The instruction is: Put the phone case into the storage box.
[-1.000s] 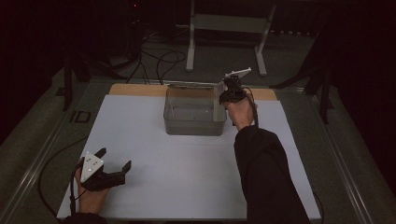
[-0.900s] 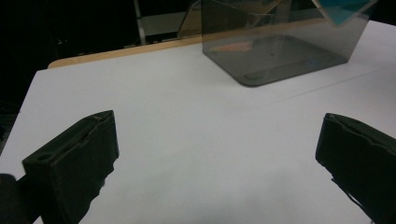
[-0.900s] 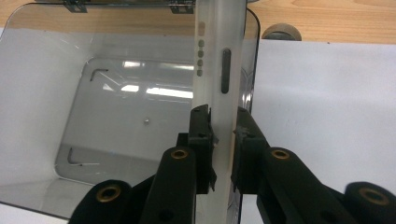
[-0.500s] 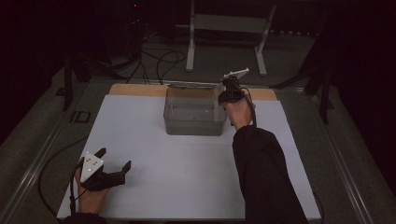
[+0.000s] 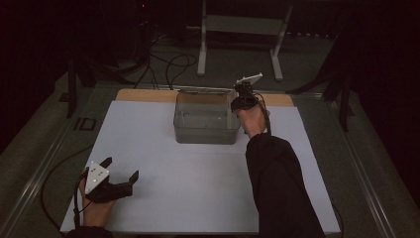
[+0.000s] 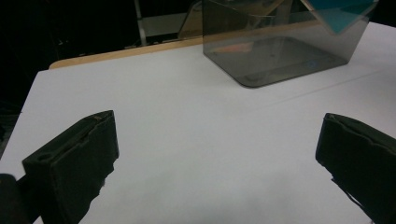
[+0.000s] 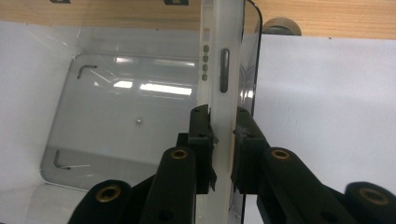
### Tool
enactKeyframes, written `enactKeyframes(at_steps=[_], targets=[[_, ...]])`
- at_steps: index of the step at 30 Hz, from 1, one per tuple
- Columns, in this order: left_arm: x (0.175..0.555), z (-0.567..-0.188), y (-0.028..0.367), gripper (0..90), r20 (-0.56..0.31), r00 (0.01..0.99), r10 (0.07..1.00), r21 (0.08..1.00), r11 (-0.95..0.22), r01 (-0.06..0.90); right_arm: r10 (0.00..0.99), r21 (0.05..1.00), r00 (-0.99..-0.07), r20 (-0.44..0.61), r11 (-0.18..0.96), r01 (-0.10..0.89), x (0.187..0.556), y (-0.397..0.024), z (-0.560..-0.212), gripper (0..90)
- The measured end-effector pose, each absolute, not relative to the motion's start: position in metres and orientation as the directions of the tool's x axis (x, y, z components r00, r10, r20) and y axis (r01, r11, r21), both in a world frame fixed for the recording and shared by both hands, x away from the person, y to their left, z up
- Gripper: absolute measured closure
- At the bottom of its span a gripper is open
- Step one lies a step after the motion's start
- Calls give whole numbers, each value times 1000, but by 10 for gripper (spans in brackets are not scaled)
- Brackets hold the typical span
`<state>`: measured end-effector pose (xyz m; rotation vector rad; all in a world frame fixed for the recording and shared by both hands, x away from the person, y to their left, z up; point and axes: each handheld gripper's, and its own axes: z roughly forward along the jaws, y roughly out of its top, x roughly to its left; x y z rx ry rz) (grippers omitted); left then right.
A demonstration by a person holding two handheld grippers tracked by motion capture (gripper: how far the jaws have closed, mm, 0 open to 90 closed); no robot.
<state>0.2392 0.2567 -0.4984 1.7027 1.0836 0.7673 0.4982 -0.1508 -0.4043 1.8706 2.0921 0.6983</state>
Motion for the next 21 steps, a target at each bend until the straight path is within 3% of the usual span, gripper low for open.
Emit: enactKeyframes(at_steps=[21], targets=[[239,-498,257,4,18,412,911,934,-162,318,982,496,-145,123,65,866,500,-149,-408,809]])
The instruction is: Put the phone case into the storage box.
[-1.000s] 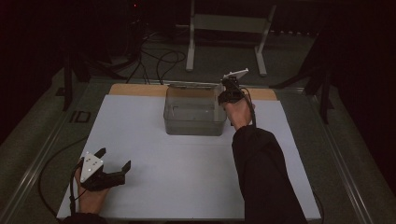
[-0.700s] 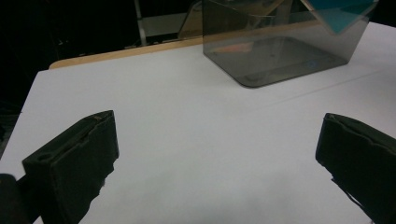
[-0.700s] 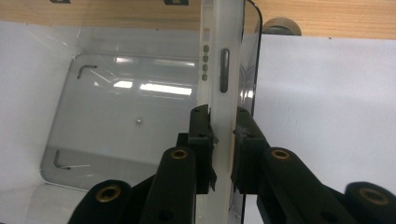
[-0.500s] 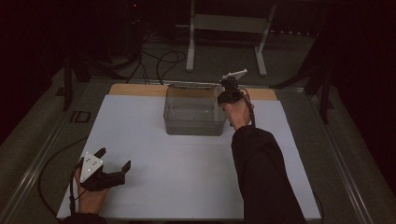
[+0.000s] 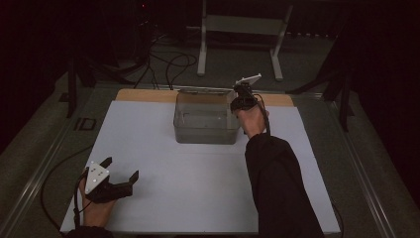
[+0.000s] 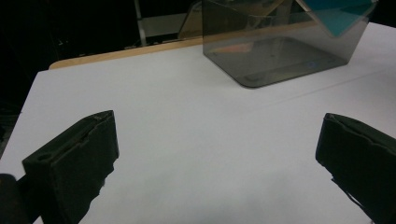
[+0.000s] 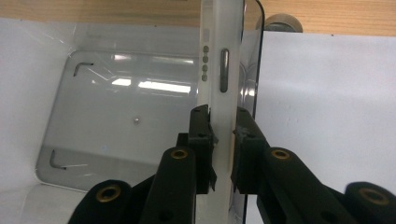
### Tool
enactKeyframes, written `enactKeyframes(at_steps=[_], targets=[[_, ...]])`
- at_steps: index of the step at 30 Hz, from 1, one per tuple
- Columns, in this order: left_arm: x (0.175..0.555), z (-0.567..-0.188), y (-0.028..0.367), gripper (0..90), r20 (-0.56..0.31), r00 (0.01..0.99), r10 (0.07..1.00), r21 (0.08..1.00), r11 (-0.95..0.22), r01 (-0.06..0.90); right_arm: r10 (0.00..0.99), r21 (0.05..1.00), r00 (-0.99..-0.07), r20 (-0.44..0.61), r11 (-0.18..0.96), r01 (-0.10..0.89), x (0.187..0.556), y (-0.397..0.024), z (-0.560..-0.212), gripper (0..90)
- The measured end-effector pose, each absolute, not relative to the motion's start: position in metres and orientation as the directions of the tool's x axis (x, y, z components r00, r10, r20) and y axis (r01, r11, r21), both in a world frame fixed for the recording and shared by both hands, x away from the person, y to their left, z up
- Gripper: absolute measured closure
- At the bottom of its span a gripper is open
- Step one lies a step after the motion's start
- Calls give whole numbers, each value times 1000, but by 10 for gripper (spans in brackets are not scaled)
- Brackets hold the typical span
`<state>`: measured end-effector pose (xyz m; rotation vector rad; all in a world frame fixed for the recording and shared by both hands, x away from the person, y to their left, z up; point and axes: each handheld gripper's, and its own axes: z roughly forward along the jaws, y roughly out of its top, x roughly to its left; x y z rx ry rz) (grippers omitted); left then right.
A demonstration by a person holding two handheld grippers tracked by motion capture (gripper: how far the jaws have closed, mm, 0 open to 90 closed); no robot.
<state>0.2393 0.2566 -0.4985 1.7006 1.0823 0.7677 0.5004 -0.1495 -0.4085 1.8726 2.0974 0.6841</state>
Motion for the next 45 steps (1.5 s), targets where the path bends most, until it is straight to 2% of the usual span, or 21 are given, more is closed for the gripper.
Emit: enactKeyframes(at_steps=[45], targets=[[239,-498,257,4,18,409,912,935,-160,317,984,458,-143,110,78,886,503,-143,-426,808]])
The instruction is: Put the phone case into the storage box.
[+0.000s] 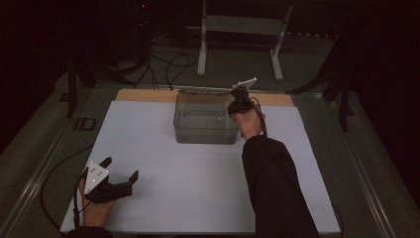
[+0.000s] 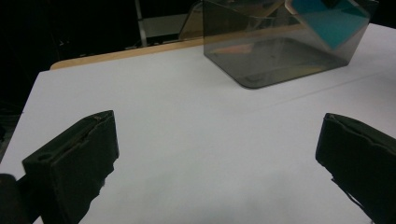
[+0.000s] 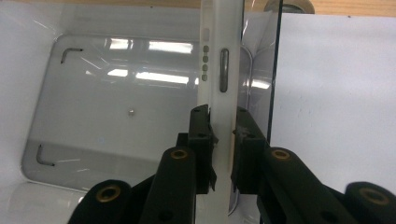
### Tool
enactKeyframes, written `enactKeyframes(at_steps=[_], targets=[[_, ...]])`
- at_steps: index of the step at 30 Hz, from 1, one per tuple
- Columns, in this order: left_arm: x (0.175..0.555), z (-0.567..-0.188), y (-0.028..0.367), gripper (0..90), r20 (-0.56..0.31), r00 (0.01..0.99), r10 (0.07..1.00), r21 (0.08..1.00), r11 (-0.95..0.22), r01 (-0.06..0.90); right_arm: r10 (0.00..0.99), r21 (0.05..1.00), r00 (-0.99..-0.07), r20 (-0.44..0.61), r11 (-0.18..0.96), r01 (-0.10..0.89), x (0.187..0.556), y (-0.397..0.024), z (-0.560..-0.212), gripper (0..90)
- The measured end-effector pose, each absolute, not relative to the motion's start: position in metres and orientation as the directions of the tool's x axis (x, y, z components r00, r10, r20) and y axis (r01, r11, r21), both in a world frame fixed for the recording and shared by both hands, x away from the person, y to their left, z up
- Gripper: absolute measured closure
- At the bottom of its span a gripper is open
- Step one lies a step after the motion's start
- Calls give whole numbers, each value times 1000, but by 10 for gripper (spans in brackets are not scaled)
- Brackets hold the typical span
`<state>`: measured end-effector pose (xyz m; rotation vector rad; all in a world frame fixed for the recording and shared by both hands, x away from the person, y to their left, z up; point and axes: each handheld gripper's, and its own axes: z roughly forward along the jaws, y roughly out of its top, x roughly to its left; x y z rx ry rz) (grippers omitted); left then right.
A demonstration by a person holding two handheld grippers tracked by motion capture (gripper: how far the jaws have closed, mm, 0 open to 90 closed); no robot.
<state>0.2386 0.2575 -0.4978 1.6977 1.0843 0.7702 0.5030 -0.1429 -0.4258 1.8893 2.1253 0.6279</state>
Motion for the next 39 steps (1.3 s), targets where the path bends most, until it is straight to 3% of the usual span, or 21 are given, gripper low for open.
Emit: enactKeyframes(at_steps=[39], targets=[[238,-498,258,4,16,409,912,935,-159,316,989,446,-106,105,49,894,507,-140,-438,802]])
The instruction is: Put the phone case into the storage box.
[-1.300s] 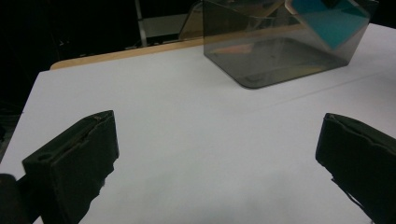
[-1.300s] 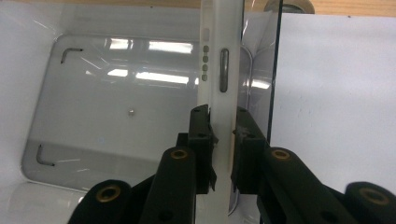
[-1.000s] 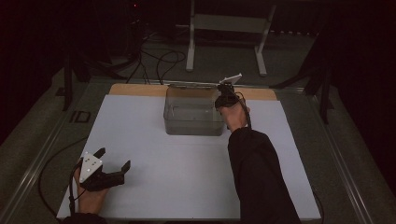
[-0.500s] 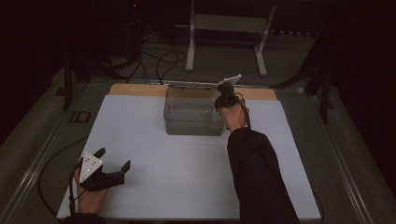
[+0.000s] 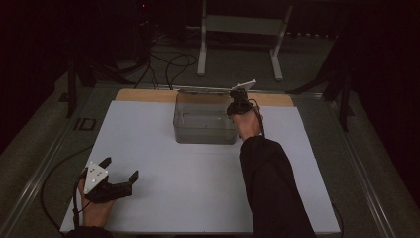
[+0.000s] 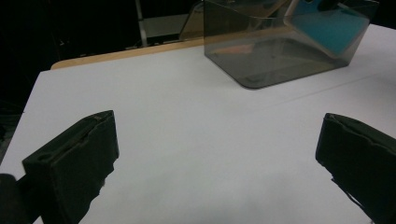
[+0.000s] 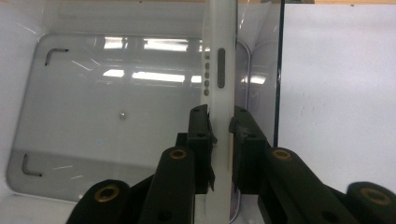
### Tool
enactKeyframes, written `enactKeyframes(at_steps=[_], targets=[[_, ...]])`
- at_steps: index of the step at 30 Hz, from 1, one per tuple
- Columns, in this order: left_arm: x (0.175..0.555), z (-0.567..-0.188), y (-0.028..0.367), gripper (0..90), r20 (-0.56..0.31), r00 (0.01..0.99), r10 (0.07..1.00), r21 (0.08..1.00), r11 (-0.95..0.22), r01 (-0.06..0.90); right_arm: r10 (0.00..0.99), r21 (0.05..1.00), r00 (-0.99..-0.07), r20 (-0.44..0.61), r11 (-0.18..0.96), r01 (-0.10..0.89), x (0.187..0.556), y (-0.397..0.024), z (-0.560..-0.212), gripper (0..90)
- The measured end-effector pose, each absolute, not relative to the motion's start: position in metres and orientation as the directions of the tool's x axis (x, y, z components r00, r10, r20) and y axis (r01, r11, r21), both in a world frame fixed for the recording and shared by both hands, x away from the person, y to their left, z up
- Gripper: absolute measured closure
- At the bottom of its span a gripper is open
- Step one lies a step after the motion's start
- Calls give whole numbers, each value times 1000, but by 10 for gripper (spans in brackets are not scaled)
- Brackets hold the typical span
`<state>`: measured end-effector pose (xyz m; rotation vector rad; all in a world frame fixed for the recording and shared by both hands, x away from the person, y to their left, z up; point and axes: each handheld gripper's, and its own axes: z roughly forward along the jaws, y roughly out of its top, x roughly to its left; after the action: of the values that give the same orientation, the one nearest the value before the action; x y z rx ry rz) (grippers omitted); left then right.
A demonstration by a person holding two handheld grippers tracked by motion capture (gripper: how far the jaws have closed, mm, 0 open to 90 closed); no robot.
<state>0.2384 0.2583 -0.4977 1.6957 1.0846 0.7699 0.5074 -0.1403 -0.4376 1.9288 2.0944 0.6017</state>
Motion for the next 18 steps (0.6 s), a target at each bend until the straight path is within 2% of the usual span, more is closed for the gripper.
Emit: enactKeyframes(at_steps=[18], targets=[[238,-498,259,4,12,405,914,936,-153,316,994,461,-77,82,31,887,509,-137,-443,804]])
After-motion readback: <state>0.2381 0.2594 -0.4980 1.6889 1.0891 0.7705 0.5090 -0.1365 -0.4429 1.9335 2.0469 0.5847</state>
